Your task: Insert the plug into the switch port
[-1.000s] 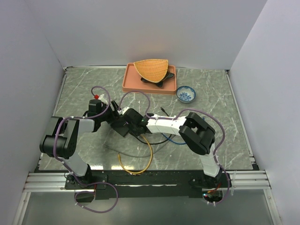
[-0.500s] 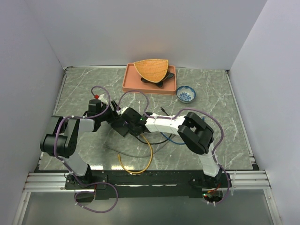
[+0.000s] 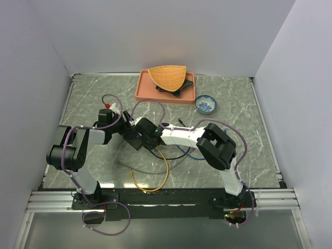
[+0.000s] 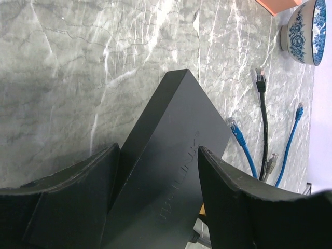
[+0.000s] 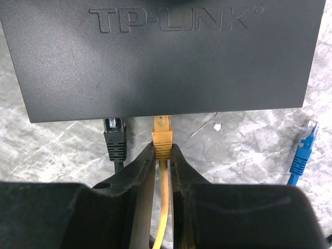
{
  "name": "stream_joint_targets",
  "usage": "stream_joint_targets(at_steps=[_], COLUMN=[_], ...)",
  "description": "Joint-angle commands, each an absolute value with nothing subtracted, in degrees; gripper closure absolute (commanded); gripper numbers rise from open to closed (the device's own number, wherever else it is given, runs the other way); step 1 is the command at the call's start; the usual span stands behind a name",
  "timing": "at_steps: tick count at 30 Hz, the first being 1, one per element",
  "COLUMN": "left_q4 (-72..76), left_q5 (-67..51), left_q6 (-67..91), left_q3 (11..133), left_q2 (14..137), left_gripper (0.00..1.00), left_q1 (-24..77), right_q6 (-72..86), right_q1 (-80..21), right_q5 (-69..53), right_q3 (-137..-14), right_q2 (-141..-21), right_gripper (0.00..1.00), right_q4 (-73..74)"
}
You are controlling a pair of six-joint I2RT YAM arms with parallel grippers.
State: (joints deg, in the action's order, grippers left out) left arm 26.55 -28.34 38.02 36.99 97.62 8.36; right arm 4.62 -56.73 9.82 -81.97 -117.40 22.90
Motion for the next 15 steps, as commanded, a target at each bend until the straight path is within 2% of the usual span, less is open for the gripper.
stream_joint_targets(at_steps=[1, 15], left_q4=[22.8, 23.0], left_q5=[-33.7, -35.8], left_q6=[38.0, 37.8], left_q3=[36.6, 37.3], left_q2=[99.7, 101.4], left_gripper=[0.33, 0.35], left_q1=[9.5, 9.5], right_q6=[5.3, 5.3], right_q1=[-55.5, -54.5], right_q5=[9.2, 8.4], right_q3=[-86.7, -91.2], right_q2=[-119.5, -121.8], right_gripper=[1.0, 1.0], right_q4=[17.4, 16.2])
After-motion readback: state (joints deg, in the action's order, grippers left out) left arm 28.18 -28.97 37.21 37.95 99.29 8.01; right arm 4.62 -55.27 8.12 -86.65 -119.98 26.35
